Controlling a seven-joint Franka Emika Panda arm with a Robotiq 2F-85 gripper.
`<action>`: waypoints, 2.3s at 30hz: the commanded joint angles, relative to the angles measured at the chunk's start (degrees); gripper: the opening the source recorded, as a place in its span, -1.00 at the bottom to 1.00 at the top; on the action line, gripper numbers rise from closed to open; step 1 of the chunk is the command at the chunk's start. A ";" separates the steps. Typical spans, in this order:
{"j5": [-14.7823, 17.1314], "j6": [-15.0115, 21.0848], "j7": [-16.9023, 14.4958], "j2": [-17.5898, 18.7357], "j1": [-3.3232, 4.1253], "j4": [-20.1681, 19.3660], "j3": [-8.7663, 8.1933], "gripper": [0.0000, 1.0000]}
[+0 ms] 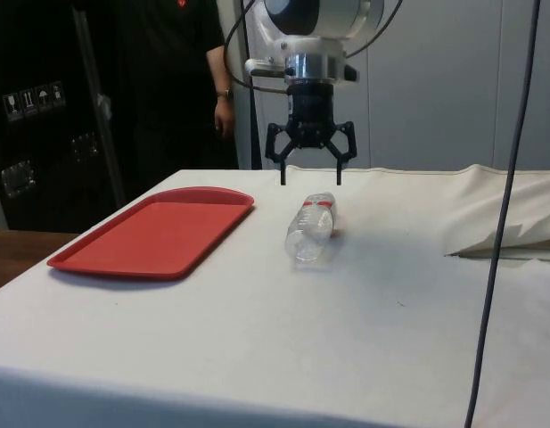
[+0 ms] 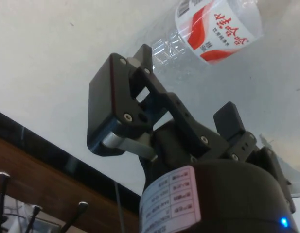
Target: Place the bottle upright on the tray.
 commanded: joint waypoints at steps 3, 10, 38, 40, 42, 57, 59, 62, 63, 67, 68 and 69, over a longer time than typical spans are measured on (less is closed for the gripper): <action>0.74 -0.29 -0.46 0.29 0.00 0.11 -0.29 1.00; 4.07 -1.95 -2.46 1.49 -0.52 1.03 -1.09 1.00; 11.00 -7.51 -6.36 6.53 -0.97 4.35 -5.84 1.00; 10.31 -7.22 -5.90 6.59 -0.52 4.18 -6.25 1.00; 12.15 -8.08 -6.99 7.45 -1.03 4.76 -6.13 1.00; 18.68 -14.78 -11.80 13.58 -1.72 9.34 -8.19 1.00; 18.16 -14.44 -11.46 13.58 -1.20 9.17 -8.65 1.00; 20.17 -17.42 -13.24 15.58 -2.12 10.94 -9.00 1.00; 20.51 -17.99 -13.58 15.99 -2.12 11.23 -9.22 1.00; 21.03 -19.54 -14.21 17.42 -1.60 12.15 -10.43 1.00; 21.83 -20.86 -15.01 18.05 -2.29 12.83 -10.31 1.00; 22.12 -21.54 -15.36 18.51 -2.35 13.24 -10.54 1.00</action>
